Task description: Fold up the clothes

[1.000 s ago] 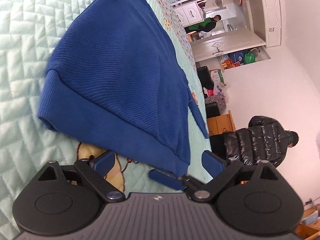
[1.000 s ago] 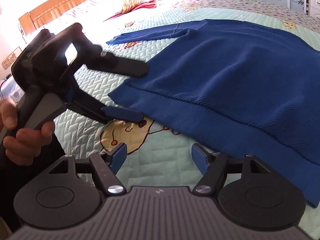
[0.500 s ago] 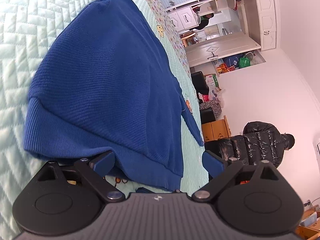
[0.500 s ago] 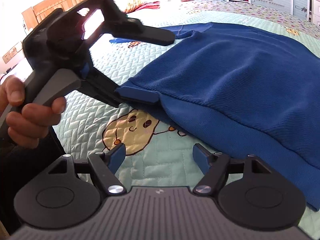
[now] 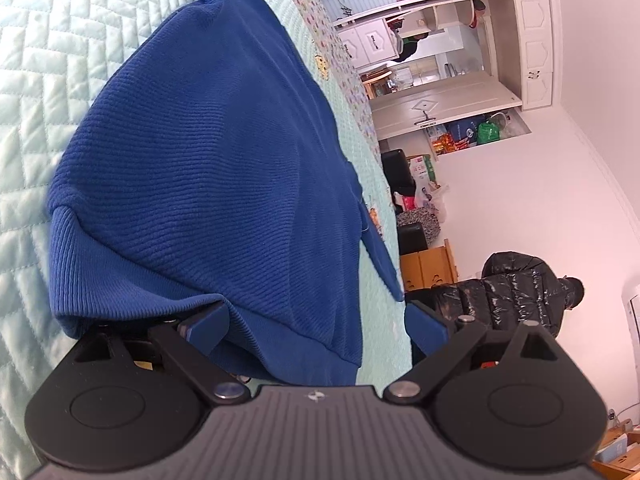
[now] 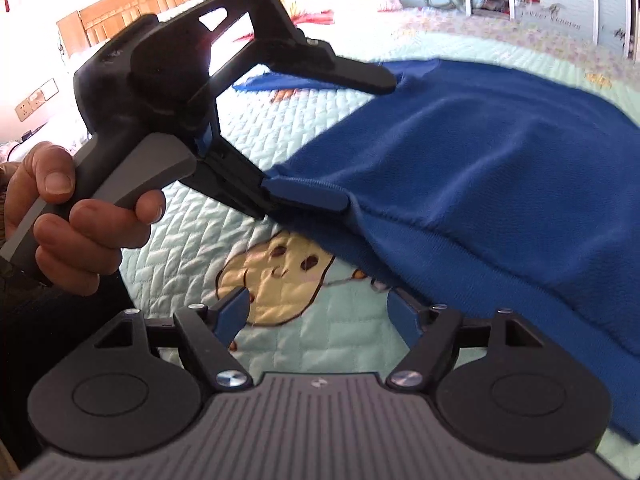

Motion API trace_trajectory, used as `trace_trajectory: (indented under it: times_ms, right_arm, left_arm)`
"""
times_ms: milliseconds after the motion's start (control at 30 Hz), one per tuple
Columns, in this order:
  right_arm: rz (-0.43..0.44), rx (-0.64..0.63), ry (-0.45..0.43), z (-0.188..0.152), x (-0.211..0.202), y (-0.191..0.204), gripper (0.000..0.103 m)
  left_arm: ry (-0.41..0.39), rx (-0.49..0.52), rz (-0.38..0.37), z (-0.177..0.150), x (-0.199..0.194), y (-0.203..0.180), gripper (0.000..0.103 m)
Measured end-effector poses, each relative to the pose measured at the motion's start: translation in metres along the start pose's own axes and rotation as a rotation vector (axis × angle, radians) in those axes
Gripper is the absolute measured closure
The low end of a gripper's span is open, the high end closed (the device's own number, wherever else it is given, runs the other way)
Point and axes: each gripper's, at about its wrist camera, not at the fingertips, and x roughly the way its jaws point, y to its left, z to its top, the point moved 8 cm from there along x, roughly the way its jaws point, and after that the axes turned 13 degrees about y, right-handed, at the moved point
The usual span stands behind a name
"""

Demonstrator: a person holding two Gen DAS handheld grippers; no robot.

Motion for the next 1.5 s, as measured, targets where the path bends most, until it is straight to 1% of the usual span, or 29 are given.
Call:
trace_trajectory:
  times_ms: [100, 200, 267, 333, 433, 467, 567, 633, 700, 767, 800, 900, 933, 967, 1067, 1167, 1233, 1267, 1300, 1367, 1400, 1433, 1500]
  right_arm:
    - [-0.020, -0.016, 0.031, 0.000, 0.006, -0.005, 0.027]
    - [-0.037, -0.046, 0.033, 0.002, 0.009, -0.007, 0.027]
    - [-0.070, -0.085, 0.033, 0.004, 0.008, -0.011, 0.027]
    - [-0.104, -0.150, 0.062, 0.005, 0.009, -0.015, 0.027]
    - [-0.161, -0.288, 0.137, 0.001, 0.013, -0.021, 0.027]
    - [-0.167, -0.328, 0.147, 0.001, 0.013, -0.022, 0.027]
    - [-0.186, -0.418, 0.190, 0.002, 0.012, -0.026, 0.028]
    - [-0.177, -0.451, 0.223, 0.003, 0.012, -0.026, 0.029]
    - [-0.171, -0.465, 0.231, 0.006, 0.011, -0.027, 0.029]
    - [-0.195, -0.478, 0.205, 0.009, 0.011, -0.029, 0.029]
    - [-0.211, -0.488, 0.186, 0.011, 0.010, -0.030, 0.029]
    - [-0.238, -0.514, 0.153, 0.009, 0.009, -0.032, 0.029]
    - [-0.247, -0.525, 0.156, 0.006, 0.010, -0.031, 0.029]
    - [-0.262, -0.540, 0.161, 0.005, 0.010, -0.031, 0.029]
    - [-0.311, -0.580, 0.167, 0.001, 0.007, -0.029, 0.029]
    - [-0.331, -0.618, 0.180, 0.000, 0.007, -0.030, 0.029]
    - [-0.334, -0.628, 0.190, -0.001, 0.005, -0.032, 0.029]
    - [-0.334, -0.634, 0.196, -0.001, 0.005, -0.032, 0.029]
    - [-0.334, -0.640, 0.202, -0.001, 0.004, -0.032, 0.029]
    - [-0.338, -0.642, 0.215, -0.001, 0.004, -0.031, 0.031]
    - [-0.340, -0.644, 0.220, -0.001, 0.004, -0.031, 0.032]
    - [-0.349, -0.648, 0.219, -0.002, 0.005, -0.031, 0.032]
    - [-0.367, -0.656, 0.218, -0.002, 0.009, -0.031, 0.032]
  left_arm:
    - [-0.008, 0.000, 0.001, 0.003, 0.000, -0.001, 0.006]
    - [-0.021, 0.015, 0.010, 0.006, 0.000, -0.004, 0.006]
    - [-0.023, 0.033, 0.021, 0.007, 0.000, -0.007, 0.006]
    - [-0.019, 0.079, 0.055, 0.008, 0.001, -0.011, 0.006]
    - [0.003, 0.156, 0.109, 0.006, 0.003, -0.015, 0.006]
    - [0.010, 0.181, 0.125, 0.004, 0.004, -0.015, 0.006]
    - [0.043, 0.285, 0.184, -0.002, 0.006, -0.018, 0.006]
    - [0.080, 0.357, 0.218, -0.008, 0.009, -0.021, 0.006]
    - [0.125, 0.449, 0.245, -0.017, 0.012, -0.028, 0.005]
    - [0.173, 0.547, 0.265, -0.027, 0.015, -0.035, 0.006]
    - [0.199, 0.575, 0.254, -0.031, 0.016, -0.037, 0.005]
    - [0.247, 0.588, 0.233, -0.034, 0.022, -0.034, 0.006]
    - [0.256, 0.595, 0.248, -0.034, 0.024, -0.031, 0.006]
    - [0.265, 0.611, 0.275, -0.034, 0.027, -0.029, 0.006]
    - [0.292, 0.708, 0.362, -0.038, 0.033, -0.026, 0.007]
    - [0.308, 0.860, 0.541, -0.042, 0.041, -0.020, 0.008]
    - [0.334, 0.950, 0.621, -0.045, 0.047, -0.015, 0.011]
    - [0.348, 0.989, 0.650, -0.047, 0.048, -0.012, 0.015]
    - [0.361, 1.036, 0.695, -0.049, 0.049, -0.008, 0.019]
    - [0.379, 1.151, 0.806, -0.056, 0.056, 0.001, 0.023]
    - [0.370, 1.202, 0.839, -0.059, 0.059, 0.002, 0.022]
    - [0.357, 1.233, 0.857, -0.060, 0.059, 0.003, 0.022]
    - [0.338, 1.264, 0.890, -0.057, 0.058, 0.002, 0.022]
